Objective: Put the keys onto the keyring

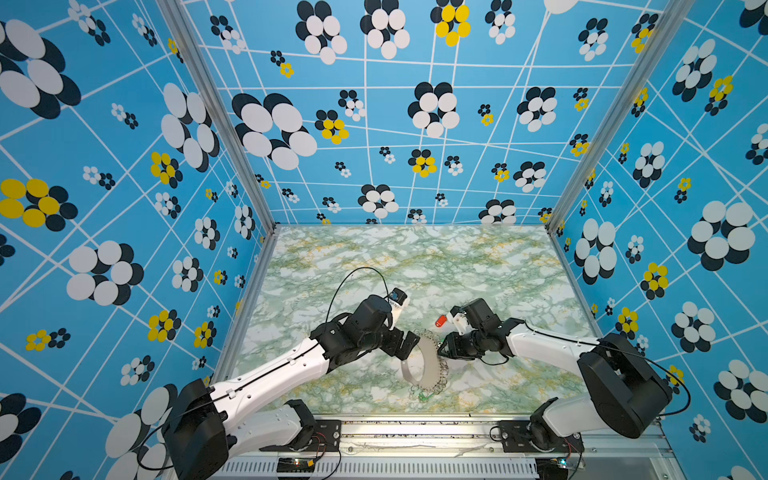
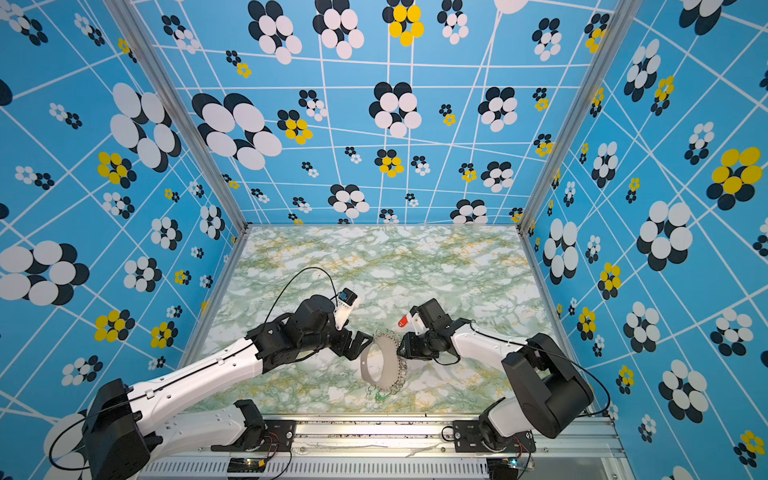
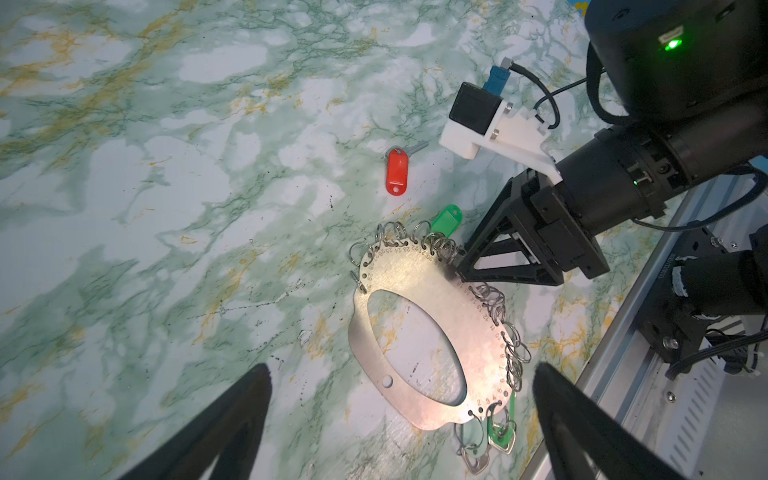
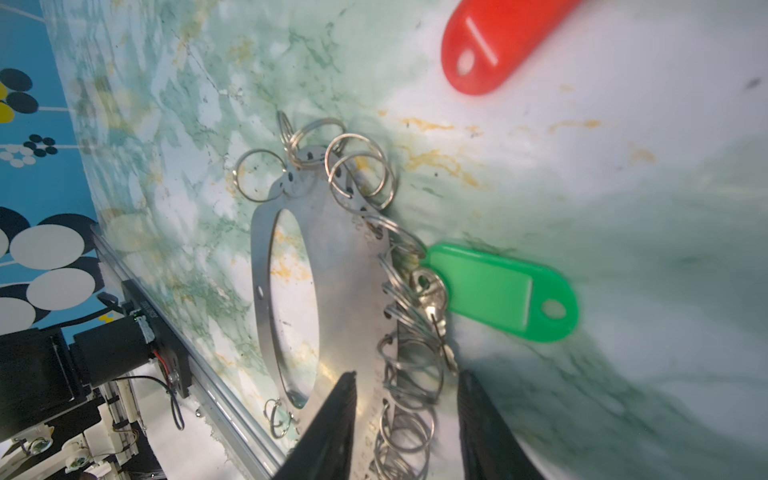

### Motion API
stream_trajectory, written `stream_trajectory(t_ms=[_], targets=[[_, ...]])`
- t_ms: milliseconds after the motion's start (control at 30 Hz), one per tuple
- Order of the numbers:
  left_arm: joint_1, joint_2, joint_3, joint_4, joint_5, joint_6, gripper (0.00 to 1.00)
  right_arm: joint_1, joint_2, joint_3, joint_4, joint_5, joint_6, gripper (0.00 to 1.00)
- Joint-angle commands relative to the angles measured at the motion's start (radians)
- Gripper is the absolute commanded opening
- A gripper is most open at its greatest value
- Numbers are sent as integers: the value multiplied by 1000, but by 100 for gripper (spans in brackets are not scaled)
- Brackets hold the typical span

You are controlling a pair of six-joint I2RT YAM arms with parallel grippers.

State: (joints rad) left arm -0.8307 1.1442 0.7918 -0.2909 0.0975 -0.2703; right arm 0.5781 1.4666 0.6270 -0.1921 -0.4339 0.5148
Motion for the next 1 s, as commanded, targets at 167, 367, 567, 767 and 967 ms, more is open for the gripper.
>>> stream_trajectory(t_ms=[167,367,567,767,967], targets=[[13,-9,-6,6,-2,-6,99,3,-7,8,-21,-51,-38,25],[15,-9,-2,7,0,-5,99,9,-11,2,-13,-65,-44,16],[15,-12,-2,4,-2,-8,99,29,8,20,-23,-67,-64,14],[16,-14,-3,6,-2,-8,100,42,29,57,-65,-29,-108,25],[16,-21,-5,-1,-5,-5,100,42,73,68,-73,-34,-102,28]])
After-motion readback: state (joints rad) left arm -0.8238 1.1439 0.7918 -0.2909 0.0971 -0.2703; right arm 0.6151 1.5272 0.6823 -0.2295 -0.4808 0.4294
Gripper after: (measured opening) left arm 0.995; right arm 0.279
